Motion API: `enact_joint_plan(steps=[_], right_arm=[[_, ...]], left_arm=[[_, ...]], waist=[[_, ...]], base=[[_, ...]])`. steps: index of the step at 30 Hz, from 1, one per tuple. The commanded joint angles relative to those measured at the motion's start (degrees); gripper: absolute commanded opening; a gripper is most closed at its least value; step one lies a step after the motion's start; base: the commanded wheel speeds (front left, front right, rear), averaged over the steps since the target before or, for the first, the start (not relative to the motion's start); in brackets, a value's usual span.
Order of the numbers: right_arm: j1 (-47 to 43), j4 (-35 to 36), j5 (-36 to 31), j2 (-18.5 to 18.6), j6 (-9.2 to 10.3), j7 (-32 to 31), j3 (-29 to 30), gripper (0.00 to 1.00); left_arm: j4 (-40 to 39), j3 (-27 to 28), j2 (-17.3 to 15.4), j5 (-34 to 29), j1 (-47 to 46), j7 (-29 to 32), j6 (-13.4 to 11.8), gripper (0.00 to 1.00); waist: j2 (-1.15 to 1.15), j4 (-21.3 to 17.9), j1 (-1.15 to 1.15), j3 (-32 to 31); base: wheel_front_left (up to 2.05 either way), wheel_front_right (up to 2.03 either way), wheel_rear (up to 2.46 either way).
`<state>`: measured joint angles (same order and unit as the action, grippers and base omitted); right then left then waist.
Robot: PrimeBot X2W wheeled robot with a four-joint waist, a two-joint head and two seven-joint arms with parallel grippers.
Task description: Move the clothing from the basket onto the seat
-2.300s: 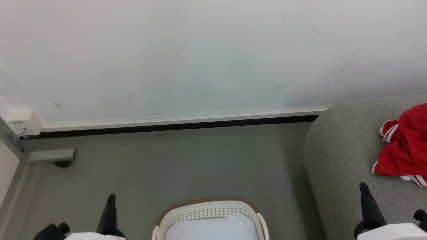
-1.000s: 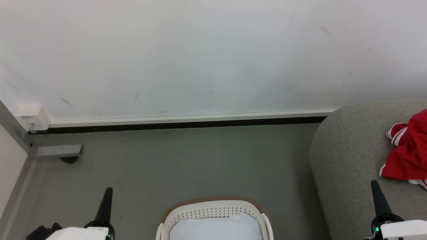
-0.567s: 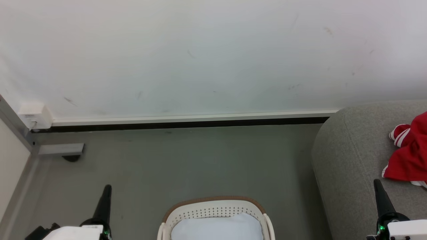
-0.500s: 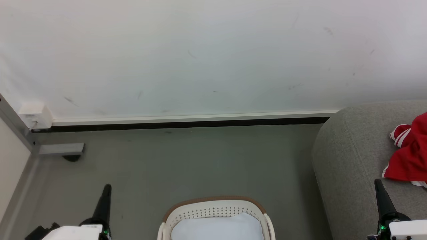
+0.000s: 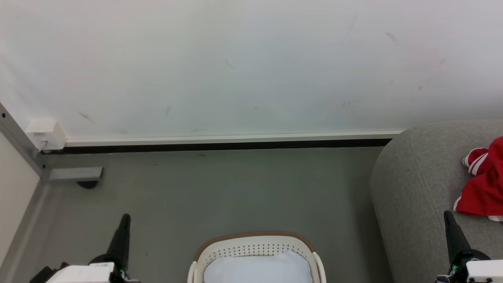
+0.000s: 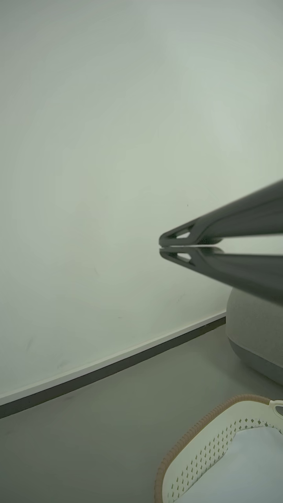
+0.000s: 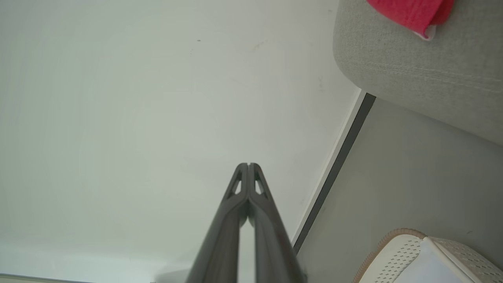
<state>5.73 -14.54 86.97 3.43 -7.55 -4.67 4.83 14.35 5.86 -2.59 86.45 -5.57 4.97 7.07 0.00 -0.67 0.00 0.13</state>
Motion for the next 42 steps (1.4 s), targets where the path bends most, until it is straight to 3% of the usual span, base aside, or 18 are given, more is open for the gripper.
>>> enact_joint_plan(steps=[1, 15, 42], right_arm=[[0.71, 0.53, 1.38, -0.08, 0.10, -0.36, 0.46, 0.00], [0.76, 0.75, 5.82, -0.44, 0.12, -1.82, 1.74, 0.00], [0.76, 0.70, 5.50, -0.49, 0.12, -1.89, 1.81, 0.00]], left_arm=[[-0.34, 0.37, -0.47, 0.89, -0.64, 0.29, 0.34, 0.00], [-0.40, 0.83, -0.49, 6.48, -0.93, 1.80, 0.63, 0.00], [-0.40, 0.79, -0.48, 6.33, -0.90, 1.78, 0.62, 0.00]], waist=[[0.00, 0.05, 0.00, 0.00], [0.00, 0.67, 0.00, 0.05], [0.00, 0.67, 0.00, 0.05]], base=[[0.00, 0.00, 0.00], [0.00, 0.00, 0.00], [0.00, 0.00, 0.00]])
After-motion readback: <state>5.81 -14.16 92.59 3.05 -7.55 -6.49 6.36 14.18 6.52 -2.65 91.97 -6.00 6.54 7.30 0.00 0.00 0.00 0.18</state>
